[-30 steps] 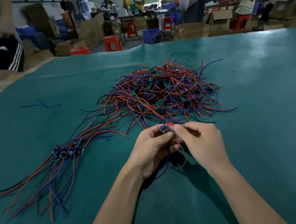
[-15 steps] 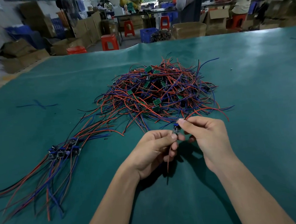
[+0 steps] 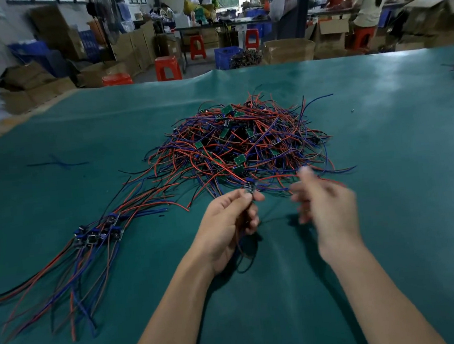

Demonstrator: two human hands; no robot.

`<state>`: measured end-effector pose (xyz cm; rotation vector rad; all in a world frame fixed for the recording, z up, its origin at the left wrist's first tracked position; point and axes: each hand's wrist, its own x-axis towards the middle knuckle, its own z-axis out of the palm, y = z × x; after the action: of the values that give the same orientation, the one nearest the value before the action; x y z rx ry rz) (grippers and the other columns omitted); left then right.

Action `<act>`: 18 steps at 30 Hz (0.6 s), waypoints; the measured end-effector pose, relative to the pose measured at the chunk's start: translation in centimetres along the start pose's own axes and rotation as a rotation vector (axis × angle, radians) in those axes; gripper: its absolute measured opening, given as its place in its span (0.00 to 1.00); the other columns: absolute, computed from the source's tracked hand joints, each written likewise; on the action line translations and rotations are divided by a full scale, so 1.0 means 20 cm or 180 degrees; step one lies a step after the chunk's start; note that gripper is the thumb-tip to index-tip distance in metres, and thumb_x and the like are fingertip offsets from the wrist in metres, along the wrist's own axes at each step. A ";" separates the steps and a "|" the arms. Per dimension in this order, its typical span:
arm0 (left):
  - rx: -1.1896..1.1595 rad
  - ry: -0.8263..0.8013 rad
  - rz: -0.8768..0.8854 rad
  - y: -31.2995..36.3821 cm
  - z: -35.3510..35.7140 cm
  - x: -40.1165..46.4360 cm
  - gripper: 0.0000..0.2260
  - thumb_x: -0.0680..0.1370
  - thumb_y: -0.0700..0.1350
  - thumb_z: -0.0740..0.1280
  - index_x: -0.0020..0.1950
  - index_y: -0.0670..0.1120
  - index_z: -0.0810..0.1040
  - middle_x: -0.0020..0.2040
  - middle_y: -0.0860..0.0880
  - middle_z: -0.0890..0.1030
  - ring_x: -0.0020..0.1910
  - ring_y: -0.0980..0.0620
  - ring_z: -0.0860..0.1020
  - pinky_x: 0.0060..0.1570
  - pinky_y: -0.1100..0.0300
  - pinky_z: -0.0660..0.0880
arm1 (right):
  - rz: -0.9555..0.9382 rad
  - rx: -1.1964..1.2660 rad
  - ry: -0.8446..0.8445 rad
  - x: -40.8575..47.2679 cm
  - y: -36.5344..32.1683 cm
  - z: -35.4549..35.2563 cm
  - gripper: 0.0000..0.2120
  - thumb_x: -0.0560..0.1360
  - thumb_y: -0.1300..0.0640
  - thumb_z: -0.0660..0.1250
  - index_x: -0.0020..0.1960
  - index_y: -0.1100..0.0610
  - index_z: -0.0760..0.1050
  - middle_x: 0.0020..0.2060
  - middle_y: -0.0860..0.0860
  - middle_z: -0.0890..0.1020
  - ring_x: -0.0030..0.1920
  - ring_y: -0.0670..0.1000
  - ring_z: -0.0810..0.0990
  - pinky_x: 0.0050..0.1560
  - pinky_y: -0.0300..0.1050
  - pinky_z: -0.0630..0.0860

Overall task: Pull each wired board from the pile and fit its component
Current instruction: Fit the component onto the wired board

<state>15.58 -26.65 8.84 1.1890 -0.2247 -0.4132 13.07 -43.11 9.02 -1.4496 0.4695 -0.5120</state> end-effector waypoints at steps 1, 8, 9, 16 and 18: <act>0.0015 0.0016 0.0048 0.00 0.00 0.00 0.14 0.84 0.40 0.59 0.43 0.45 0.80 0.29 0.51 0.73 0.27 0.55 0.70 0.29 0.66 0.67 | 0.0000 -0.0252 -0.0495 -0.04 0.01 0.04 0.20 0.76 0.40 0.71 0.40 0.57 0.85 0.33 0.54 0.85 0.30 0.47 0.76 0.27 0.42 0.70; 0.0636 -0.0428 0.0060 0.00 0.01 -0.05 0.11 0.82 0.47 0.63 0.42 0.49 0.80 0.29 0.48 0.78 0.25 0.54 0.77 0.28 0.67 0.69 | -0.0500 -0.0062 -0.1290 -0.10 0.01 0.05 0.08 0.73 0.51 0.76 0.40 0.54 0.85 0.30 0.46 0.81 0.34 0.42 0.77 0.34 0.33 0.72; 0.0679 -0.0461 0.0035 0.00 0.01 -0.05 0.10 0.83 0.47 0.63 0.44 0.47 0.79 0.29 0.47 0.79 0.26 0.54 0.78 0.27 0.67 0.69 | -0.0534 -0.0035 -0.1274 -0.09 0.01 0.05 0.08 0.74 0.53 0.76 0.39 0.56 0.85 0.29 0.47 0.80 0.33 0.43 0.76 0.34 0.34 0.72; 0.1073 -0.1081 -0.0299 0.06 -0.03 -0.11 0.10 0.83 0.41 0.63 0.44 0.44 0.80 0.37 0.44 0.85 0.33 0.51 0.83 0.35 0.64 0.75 | -0.0575 0.0439 -0.0229 -0.02 -0.01 0.00 0.15 0.74 0.56 0.76 0.36 0.63 0.77 0.33 0.55 0.74 0.34 0.50 0.67 0.31 0.39 0.67; 0.1409 -0.1246 -0.0323 0.12 -0.06 -0.13 0.09 0.81 0.42 0.65 0.44 0.45 0.83 0.40 0.43 0.86 0.36 0.52 0.82 0.39 0.64 0.76 | -0.0562 0.0534 -0.0019 0.00 -0.02 -0.01 0.13 0.76 0.56 0.75 0.37 0.63 0.80 0.33 0.55 0.76 0.33 0.50 0.67 0.30 0.39 0.67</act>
<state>14.05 -23.82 10.80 1.5504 -0.6201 -0.7106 12.86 -43.32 9.31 -1.3367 0.2876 -0.6720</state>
